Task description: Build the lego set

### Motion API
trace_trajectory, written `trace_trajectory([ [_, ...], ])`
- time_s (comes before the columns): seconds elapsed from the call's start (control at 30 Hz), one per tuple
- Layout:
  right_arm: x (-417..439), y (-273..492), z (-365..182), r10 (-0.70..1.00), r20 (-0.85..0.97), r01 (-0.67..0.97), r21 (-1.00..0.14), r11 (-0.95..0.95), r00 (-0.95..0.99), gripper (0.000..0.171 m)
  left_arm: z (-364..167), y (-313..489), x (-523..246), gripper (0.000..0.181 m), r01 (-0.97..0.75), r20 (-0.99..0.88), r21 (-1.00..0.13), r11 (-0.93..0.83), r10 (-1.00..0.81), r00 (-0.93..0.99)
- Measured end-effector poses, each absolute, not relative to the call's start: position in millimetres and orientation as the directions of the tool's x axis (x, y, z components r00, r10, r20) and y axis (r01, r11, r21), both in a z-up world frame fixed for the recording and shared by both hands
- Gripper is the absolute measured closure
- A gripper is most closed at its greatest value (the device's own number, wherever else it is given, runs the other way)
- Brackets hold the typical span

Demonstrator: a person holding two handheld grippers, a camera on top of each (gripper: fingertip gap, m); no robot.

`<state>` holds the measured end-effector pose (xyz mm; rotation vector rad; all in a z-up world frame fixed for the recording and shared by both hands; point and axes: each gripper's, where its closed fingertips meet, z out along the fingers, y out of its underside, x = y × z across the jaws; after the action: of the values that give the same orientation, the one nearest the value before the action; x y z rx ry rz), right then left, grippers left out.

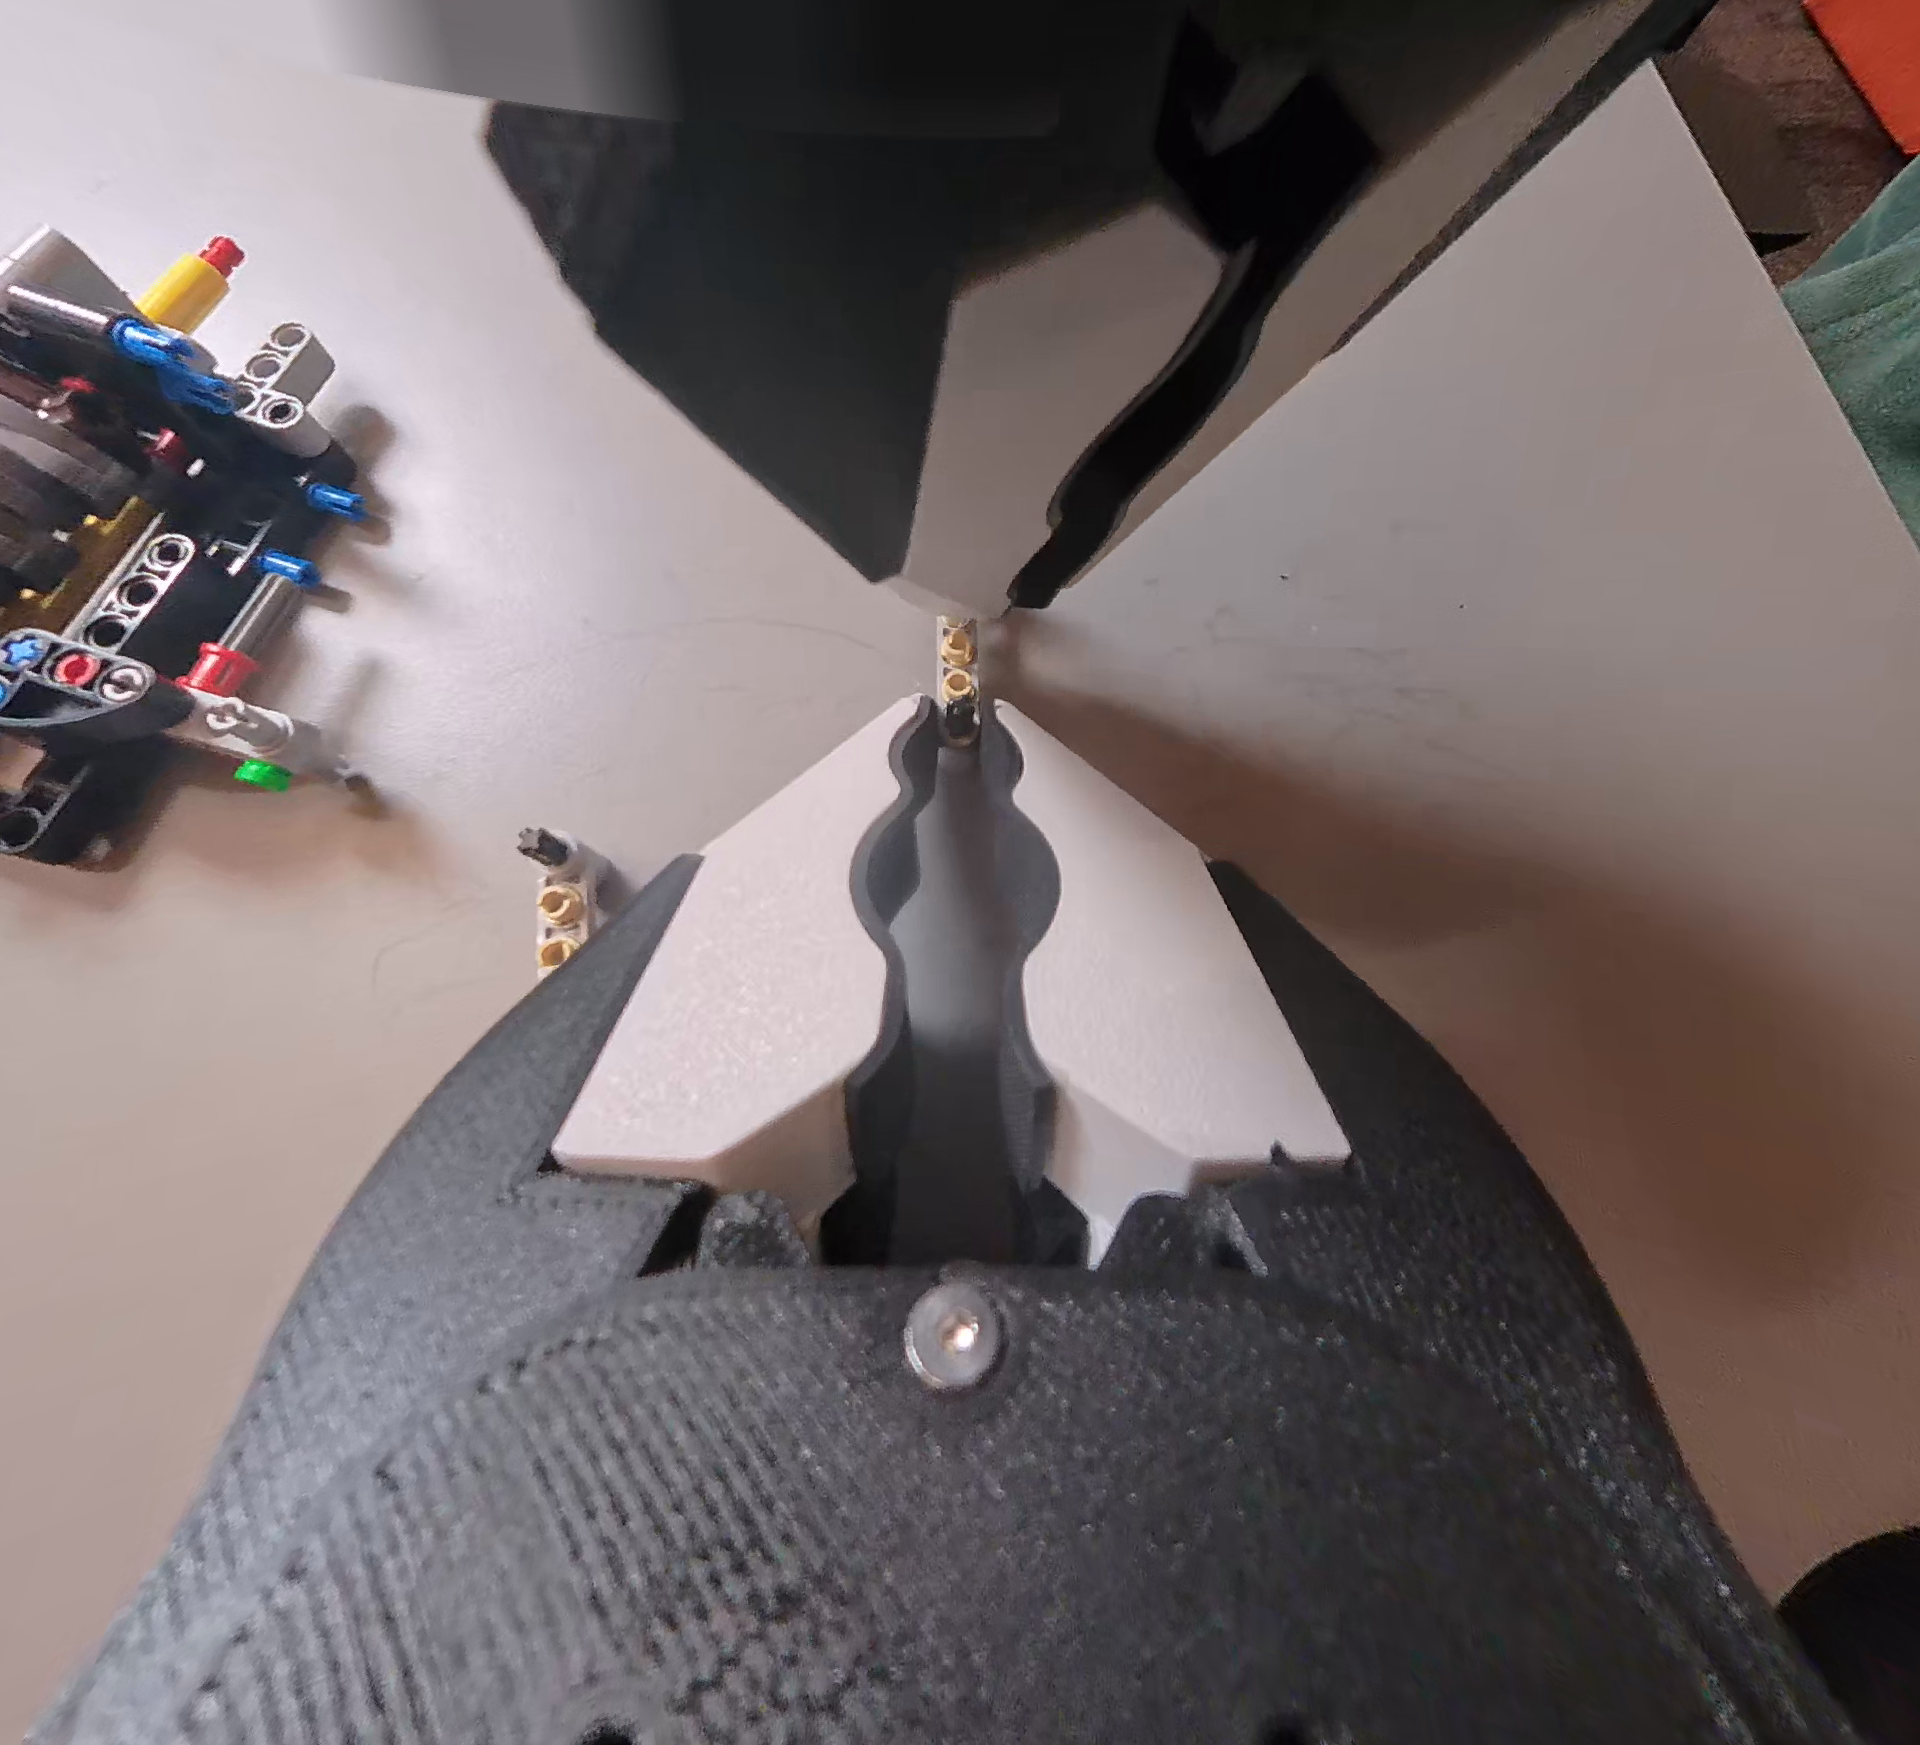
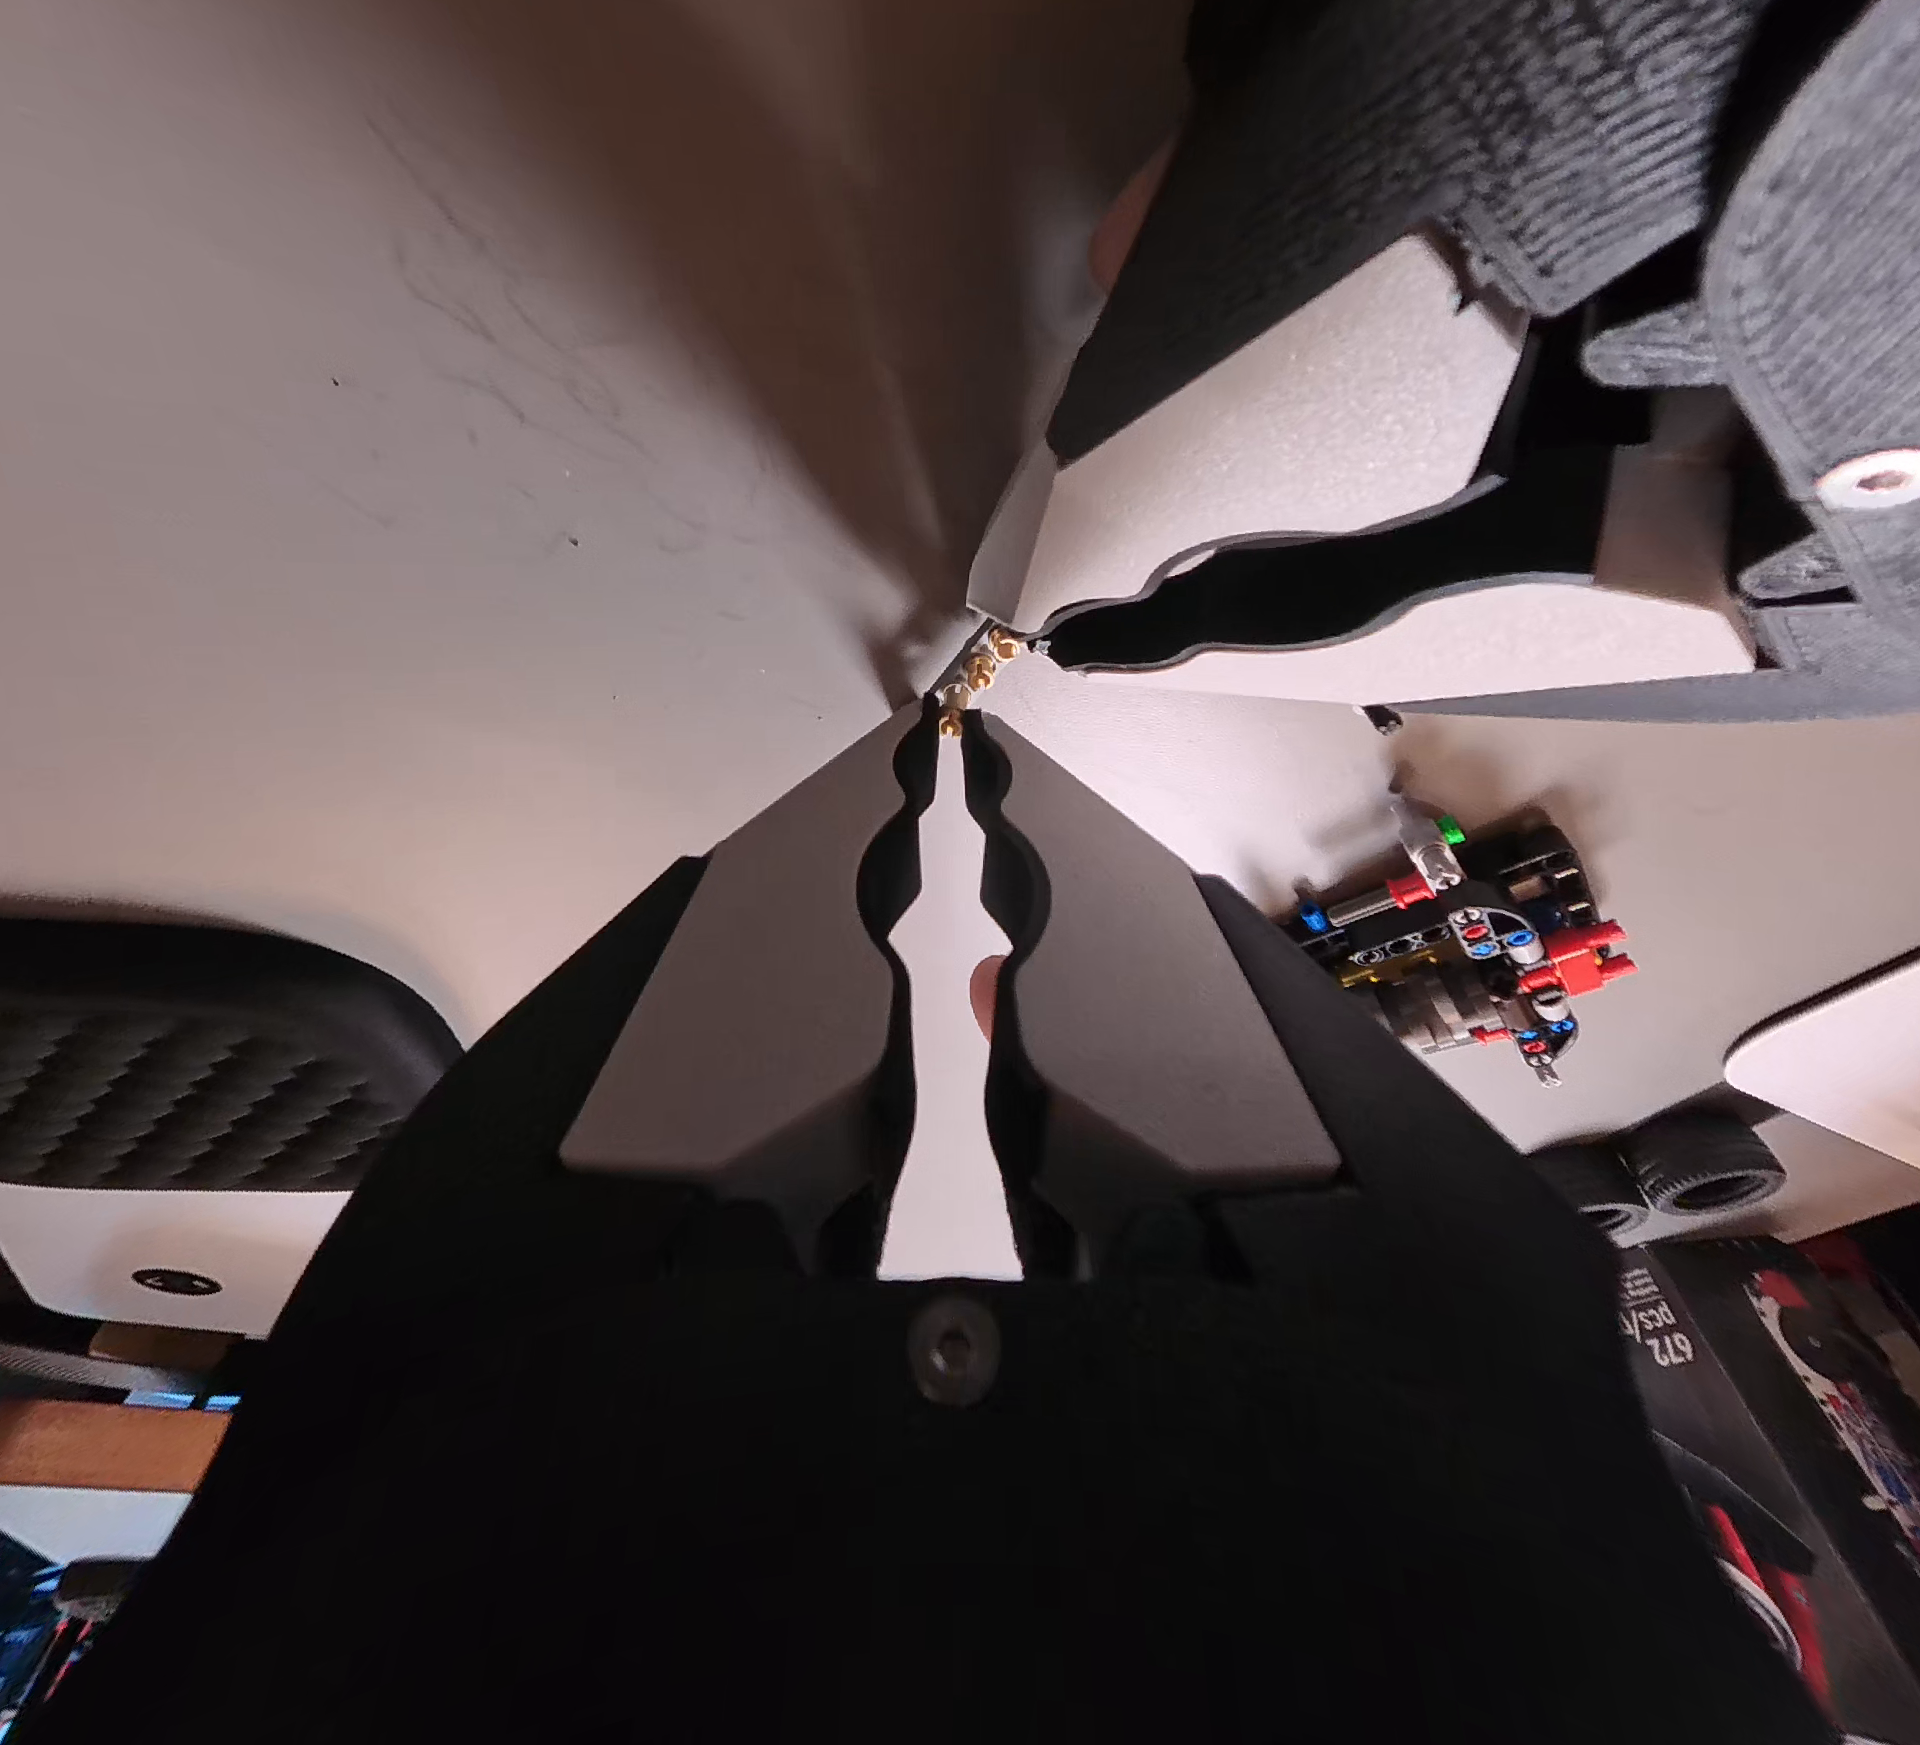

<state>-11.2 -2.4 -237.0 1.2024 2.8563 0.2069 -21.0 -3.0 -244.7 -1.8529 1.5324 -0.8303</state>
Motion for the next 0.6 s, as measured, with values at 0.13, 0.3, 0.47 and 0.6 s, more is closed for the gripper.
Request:
trace_trajectory([
  [0.13,-10.2,-3.7,-237.3,0.716,-0.003,0.709,0.137,0.692,-0.698,0.169,-244.6,-3.8,-20.6,0.175,-0.618,0.097,-0.769,-0.163,-0.986,0.139],
  [0.3,-12.6,-5.3,-238.3,0.715,-0.015,0.711,0.099,0.696,-0.699,0.169,-244.4,-3.5,-20.8,0.175,-0.616,0.107,-0.769,-0.173,-0.984,0.142],
  [0.47,-12.7,-4.8,-238.4,0.743,-0.006,0.743,0.028,0.669,-0.669,0.169,-244.5,-3.3,-20.8,0.175,-0.615,0.111,-0.768,-0.176,-0.984,0.143],
  [0.6,-13.7,-5.1,-239.1,0.773,-0.037,0.774,-0.025,0.632,-0.633,0.169,-244.6,-3.1,-20.9,0.175,-0.615,0.108,-0.768,-0.178,-0.983,0.149],
])
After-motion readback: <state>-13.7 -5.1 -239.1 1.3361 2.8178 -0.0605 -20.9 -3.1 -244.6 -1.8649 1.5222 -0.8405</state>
